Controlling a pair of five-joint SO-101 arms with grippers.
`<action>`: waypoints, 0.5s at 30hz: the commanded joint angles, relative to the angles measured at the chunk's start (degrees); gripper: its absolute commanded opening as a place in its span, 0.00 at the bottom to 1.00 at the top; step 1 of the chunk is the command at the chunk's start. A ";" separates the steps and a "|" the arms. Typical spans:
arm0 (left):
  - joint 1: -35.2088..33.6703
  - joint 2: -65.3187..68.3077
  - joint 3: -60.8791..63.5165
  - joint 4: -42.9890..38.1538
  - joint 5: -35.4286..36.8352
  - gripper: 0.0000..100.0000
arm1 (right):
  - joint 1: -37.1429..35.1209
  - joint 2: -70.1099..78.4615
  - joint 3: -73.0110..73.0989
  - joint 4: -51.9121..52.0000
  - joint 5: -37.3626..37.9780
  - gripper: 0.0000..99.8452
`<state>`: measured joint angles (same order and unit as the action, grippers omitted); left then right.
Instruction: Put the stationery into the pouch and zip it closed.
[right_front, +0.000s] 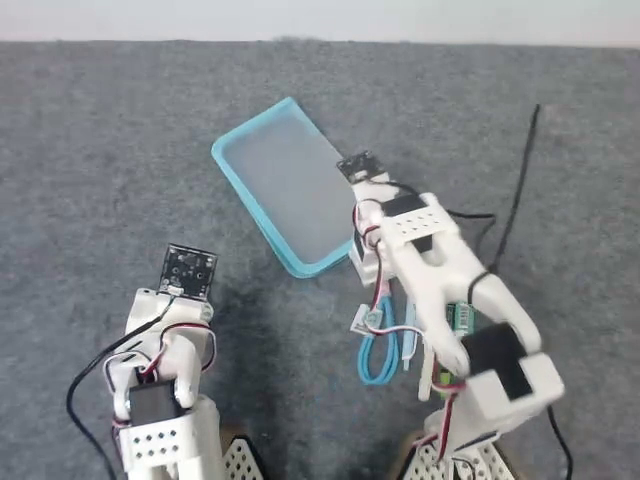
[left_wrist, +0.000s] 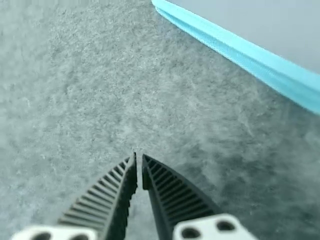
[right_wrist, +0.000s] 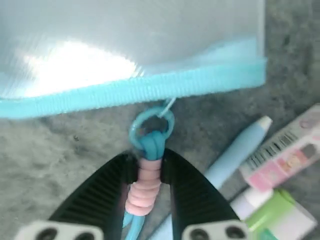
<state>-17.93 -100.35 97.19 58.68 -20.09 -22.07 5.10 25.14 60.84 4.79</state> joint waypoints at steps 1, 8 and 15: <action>-0.18 0.44 -0.40 -2.02 -1.32 0.01 | 2.86 -8.48 -1.58 1.89 0.53 0.01; -0.18 0.79 -0.40 -1.76 -1.05 0.01 | 2.33 -14.99 -0.88 9.98 5.36 0.08; -0.18 0.79 -0.40 -2.11 -1.23 0.01 | -3.74 -15.52 5.19 5.05 7.30 0.17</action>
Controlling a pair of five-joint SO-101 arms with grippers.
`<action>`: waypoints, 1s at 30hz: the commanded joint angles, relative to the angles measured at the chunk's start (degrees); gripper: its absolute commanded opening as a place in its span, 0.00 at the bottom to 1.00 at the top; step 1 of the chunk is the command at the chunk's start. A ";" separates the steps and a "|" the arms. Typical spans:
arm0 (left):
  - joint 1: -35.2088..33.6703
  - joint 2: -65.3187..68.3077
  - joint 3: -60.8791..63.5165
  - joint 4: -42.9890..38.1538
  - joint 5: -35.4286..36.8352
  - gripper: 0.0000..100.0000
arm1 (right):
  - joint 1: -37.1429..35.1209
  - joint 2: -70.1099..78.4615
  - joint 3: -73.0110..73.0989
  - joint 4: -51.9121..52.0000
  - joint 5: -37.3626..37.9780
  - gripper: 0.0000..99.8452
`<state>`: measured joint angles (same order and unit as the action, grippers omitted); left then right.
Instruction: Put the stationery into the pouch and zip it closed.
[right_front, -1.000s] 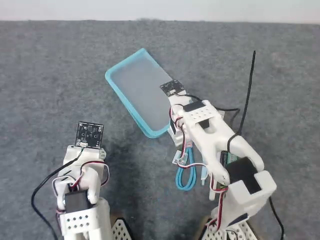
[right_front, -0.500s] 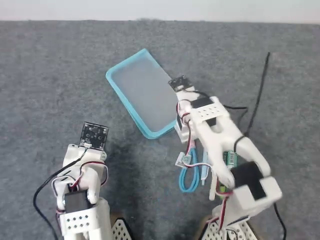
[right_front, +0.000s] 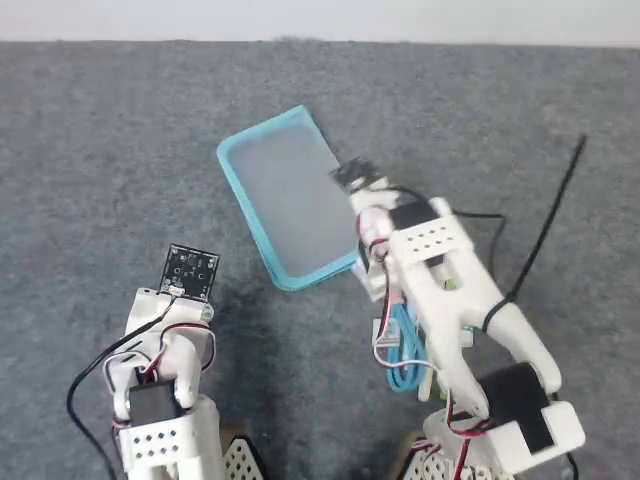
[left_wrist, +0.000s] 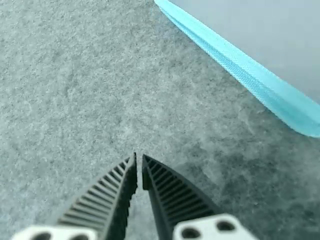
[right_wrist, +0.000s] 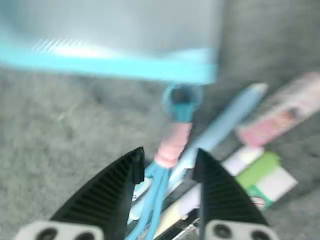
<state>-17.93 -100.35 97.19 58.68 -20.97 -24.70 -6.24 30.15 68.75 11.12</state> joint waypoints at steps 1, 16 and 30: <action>-0.18 0.79 -0.40 -2.11 -0.35 0.01 | -1.01 -4.09 0.26 -3.82 0.97 0.17; 0.09 0.79 -0.40 -2.11 -0.44 0.01 | 2.77 -3.56 2.64 -13.32 -0.18 0.17; 0.09 0.79 -0.40 -1.85 -0.44 0.01 | 2.68 7.52 7.03 -17.71 1.49 0.17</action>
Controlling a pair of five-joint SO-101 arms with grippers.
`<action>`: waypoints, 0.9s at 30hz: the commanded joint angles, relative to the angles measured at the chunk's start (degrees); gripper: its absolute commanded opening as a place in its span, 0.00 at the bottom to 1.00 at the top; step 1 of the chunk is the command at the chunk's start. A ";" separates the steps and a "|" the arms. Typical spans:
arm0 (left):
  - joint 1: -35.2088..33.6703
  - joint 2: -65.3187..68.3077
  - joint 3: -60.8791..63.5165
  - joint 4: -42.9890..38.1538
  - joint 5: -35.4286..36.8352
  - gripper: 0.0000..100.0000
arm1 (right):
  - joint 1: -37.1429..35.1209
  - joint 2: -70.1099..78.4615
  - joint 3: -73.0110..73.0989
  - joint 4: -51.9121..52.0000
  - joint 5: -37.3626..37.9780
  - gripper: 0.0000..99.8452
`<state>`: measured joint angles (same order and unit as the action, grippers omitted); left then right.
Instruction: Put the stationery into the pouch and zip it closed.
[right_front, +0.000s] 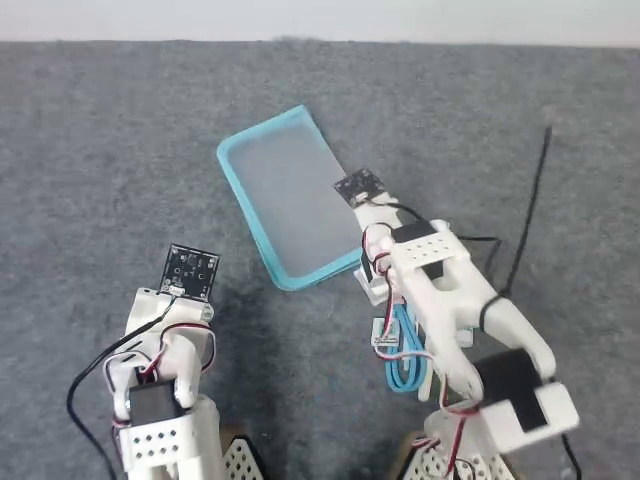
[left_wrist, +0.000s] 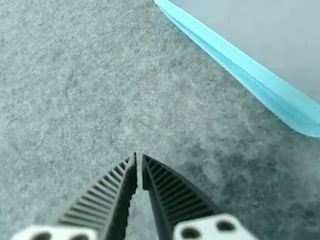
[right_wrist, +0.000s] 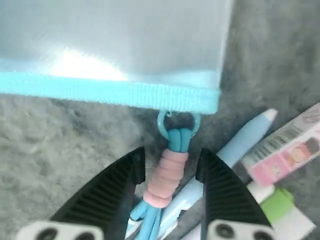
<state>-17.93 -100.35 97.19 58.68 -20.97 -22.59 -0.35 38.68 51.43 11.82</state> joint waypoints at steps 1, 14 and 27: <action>0.09 0.79 -0.40 -1.85 -0.44 0.01 | 0.57 2.59 -2.11 -0.40 0.79 0.16; -0.35 0.70 -0.40 -1.85 -0.53 0.01 | 2.33 -2.15 -5.89 5.93 -4.04 0.01; -0.09 1.32 -13.93 3.52 3.87 0.01 | 2.42 -35.38 -5.63 14.99 -3.16 0.01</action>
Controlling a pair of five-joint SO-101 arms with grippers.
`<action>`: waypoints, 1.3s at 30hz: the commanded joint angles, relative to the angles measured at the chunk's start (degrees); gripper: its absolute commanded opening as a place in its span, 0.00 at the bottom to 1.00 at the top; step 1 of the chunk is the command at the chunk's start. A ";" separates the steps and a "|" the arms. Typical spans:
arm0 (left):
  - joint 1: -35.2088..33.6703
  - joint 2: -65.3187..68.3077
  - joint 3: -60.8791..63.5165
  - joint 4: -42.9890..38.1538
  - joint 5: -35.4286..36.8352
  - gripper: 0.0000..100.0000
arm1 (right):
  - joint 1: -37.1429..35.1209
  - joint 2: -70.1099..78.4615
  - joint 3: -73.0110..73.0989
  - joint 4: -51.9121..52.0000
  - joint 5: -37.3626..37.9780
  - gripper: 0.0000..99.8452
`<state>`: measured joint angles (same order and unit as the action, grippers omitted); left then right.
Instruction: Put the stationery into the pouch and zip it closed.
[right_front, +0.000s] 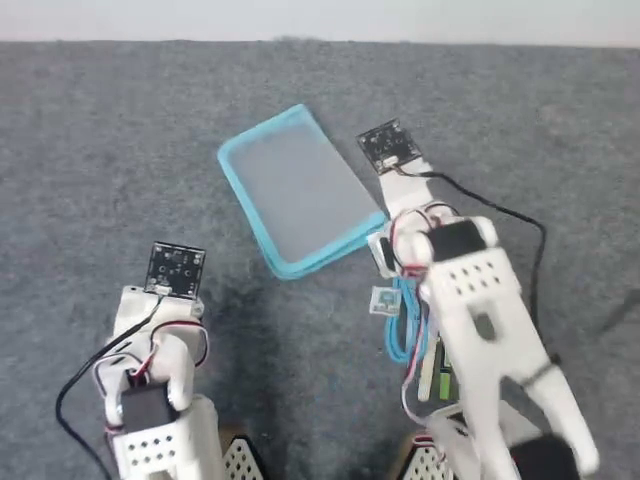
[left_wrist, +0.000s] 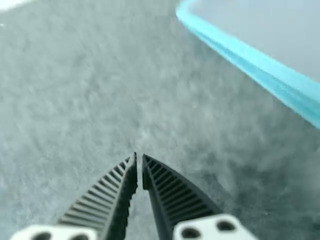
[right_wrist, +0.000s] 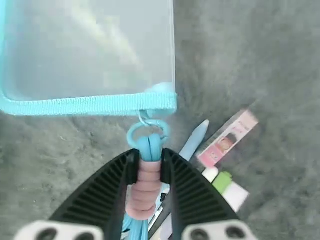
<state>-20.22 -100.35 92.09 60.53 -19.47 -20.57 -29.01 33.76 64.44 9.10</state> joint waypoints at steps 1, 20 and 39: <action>3.08 2.29 -10.51 1.67 2.37 0.01 | 0.40 -7.69 -0.62 2.59 -0.44 0.01; 16.00 65.23 -33.63 -25.14 22.51 0.09 | 0.40 -12.88 -1.23 4.88 2.64 0.01; 35.34 85.80 -35.12 -32.53 23.82 0.09 | -22.99 -5.05 -24.09 13.23 3.16 0.01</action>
<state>13.27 -15.25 60.00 29.76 3.74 -39.03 -33.67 14.07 76.13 11.21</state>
